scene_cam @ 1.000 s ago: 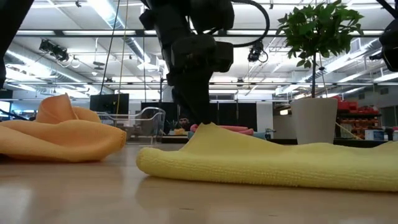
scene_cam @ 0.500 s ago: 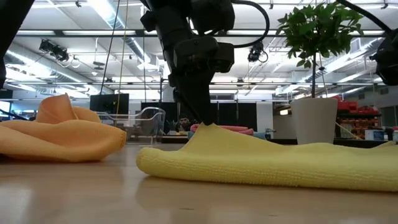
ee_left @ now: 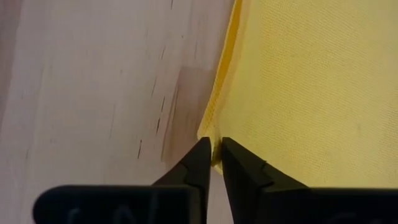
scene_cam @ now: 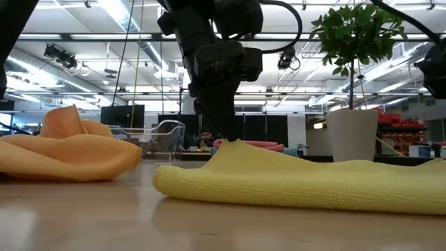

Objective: Fold microfiber towels
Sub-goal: Fold the yellow towel

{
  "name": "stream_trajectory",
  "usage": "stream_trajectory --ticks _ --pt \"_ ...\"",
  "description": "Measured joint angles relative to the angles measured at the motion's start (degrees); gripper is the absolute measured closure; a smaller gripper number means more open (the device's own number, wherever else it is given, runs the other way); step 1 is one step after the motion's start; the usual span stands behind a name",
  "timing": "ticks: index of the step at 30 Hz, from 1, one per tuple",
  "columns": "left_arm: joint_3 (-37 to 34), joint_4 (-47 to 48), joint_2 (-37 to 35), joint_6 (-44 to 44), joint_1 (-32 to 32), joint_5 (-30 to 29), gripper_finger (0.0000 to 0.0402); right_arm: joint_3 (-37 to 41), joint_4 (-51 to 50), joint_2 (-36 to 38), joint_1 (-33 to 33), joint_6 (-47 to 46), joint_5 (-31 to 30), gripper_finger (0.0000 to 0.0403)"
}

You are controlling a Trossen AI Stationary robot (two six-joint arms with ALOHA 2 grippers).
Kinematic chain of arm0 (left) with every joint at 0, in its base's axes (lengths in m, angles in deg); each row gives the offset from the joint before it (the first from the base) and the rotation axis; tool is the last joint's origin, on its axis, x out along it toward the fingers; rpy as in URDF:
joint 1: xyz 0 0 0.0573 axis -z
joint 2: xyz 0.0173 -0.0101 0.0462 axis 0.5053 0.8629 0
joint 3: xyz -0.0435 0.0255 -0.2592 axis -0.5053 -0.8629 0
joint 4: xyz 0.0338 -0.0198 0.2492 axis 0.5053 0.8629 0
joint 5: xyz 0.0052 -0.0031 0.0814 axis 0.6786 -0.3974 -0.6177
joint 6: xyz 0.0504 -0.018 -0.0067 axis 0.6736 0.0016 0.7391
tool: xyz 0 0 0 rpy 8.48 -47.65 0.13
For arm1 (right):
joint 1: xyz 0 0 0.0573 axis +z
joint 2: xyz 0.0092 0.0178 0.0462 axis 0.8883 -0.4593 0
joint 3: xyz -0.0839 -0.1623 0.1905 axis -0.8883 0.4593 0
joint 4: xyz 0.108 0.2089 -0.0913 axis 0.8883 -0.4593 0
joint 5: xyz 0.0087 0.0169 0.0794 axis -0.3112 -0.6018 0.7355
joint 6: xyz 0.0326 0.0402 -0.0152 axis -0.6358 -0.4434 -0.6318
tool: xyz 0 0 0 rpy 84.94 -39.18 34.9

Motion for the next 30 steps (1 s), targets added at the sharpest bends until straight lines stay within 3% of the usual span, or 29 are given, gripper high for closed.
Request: stream_trajectory --ticks 7,13,17,30 --pt "0.0 0.0 0.0 0.1 0.0 0.0 0.0362 0.0 0.4 0.0 -2.8 2.0 0.6 0.0261" --pt "0.0 0.0 0.0 0.1 0.0 0.0 0.0393 0.0 0.8 0.0 -5.0 4.3 1.6 0.0345" --pt "0.0 0.2 0.0 0.1 0.0 0.0 0.0393 0.0 0.8 0.0 -5.0 4.7 2.5 0.0392" --pt "0.0 4.8 -3.5 0.6 -0.6 0.0 0.0398 -4.0 -3.7 2.8 -7.2 8.9 -0.3 0.0396"
